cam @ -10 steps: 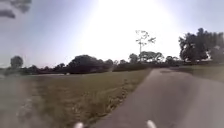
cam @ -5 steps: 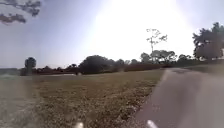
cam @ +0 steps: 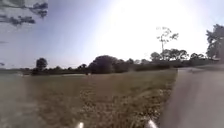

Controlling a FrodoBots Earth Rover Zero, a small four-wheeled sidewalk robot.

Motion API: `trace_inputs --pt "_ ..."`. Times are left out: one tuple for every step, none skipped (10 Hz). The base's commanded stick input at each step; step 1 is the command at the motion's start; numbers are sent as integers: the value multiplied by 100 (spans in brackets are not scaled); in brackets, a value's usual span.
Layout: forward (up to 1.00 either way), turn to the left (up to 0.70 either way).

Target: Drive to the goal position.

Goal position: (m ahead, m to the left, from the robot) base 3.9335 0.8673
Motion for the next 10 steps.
trace_inputs --pt "100 24" --pt "100 40" --pt "100 40" --pt "100 40" --pt "100 40" --pt "100 40" --pt "100 37" --pt "100 28" --pt "100 20" --pt "100 11"
